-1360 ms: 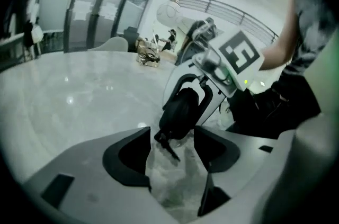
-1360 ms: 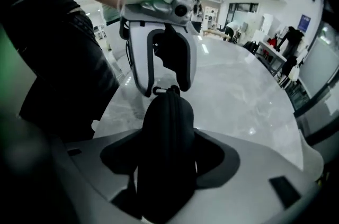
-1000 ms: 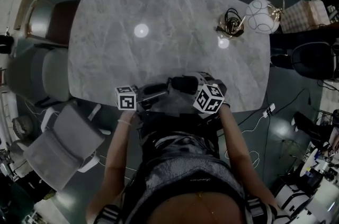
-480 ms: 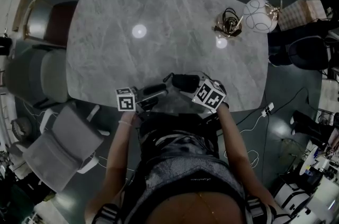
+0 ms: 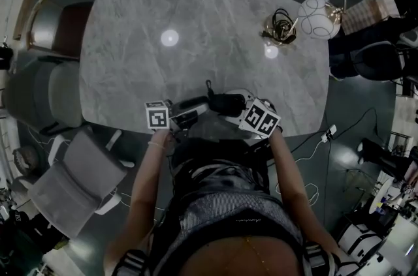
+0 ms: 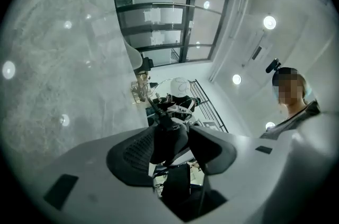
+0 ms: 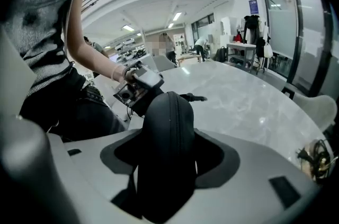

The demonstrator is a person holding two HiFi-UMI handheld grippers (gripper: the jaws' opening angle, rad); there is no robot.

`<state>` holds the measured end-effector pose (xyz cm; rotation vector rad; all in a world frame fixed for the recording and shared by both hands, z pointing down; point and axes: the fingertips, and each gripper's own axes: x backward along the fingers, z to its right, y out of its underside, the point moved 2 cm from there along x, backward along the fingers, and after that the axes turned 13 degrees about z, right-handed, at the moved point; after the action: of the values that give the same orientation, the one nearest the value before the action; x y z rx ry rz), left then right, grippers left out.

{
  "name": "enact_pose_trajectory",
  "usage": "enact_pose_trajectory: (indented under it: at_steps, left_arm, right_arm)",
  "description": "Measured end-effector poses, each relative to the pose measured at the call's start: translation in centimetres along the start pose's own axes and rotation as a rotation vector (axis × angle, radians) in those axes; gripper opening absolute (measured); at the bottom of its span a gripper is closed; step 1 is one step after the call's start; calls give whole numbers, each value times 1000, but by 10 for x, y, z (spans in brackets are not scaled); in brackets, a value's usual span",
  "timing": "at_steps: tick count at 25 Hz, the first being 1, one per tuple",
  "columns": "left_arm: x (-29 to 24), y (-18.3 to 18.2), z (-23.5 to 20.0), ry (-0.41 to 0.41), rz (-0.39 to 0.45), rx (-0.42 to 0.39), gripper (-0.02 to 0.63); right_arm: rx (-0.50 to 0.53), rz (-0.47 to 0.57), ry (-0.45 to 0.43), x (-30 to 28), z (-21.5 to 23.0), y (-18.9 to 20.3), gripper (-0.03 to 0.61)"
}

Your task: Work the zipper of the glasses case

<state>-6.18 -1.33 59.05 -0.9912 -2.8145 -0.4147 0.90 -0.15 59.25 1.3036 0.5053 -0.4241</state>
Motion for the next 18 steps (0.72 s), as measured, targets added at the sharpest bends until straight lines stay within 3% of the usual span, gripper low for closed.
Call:
enact_pose_trajectory:
  at_steps: [3,7,10,15,18]
  left_arm:
    - [0,5,0,3,-27,5,197]
    - [1,-2,5,31,16,-1,178]
    - [4,-2,5,26,9,-11,139]
    - [7,3,3,17,-26,-15,127]
    - [7,3,2,26,3,12,111]
  right_arm:
    - [41,19,-8,-1,-3,-2,318]
    - [96,-27,-6,-3,-4,4,318]
    - [106,-46,6,-3,-2,7,318]
    - [133,-75,14,-4,1,9,318]
    - [155,-87,20,-5,1,10,318]
